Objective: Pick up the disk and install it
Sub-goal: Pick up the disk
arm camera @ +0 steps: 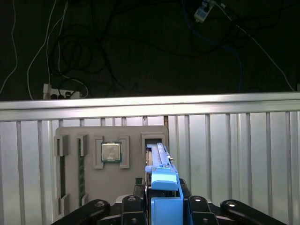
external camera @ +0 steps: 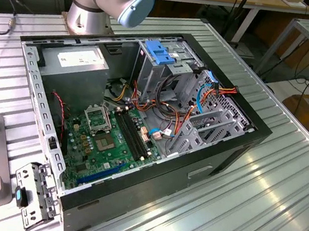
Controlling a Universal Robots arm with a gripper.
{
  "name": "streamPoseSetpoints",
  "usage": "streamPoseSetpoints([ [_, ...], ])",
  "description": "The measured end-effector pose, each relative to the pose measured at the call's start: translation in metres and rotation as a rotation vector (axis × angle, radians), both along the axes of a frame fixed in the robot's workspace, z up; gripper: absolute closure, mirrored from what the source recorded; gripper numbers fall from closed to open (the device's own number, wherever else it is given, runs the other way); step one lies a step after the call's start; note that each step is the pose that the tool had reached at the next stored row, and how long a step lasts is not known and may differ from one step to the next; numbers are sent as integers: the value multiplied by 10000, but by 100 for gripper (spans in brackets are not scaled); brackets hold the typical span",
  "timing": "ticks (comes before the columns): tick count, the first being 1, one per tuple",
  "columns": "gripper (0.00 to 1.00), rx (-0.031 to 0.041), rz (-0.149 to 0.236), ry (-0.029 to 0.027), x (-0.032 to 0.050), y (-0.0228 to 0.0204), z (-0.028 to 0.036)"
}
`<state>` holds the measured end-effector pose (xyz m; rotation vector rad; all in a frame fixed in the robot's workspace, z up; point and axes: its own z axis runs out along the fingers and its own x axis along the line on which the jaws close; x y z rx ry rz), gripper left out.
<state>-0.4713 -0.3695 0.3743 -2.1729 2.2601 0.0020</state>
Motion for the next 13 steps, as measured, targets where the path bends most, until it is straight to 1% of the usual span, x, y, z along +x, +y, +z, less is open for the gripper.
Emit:
streamPoseSetpoints([
  [6, 63, 0, 0, 6, 0, 0, 74],
  [13, 63, 0, 0, 13, 0, 0, 136],
])
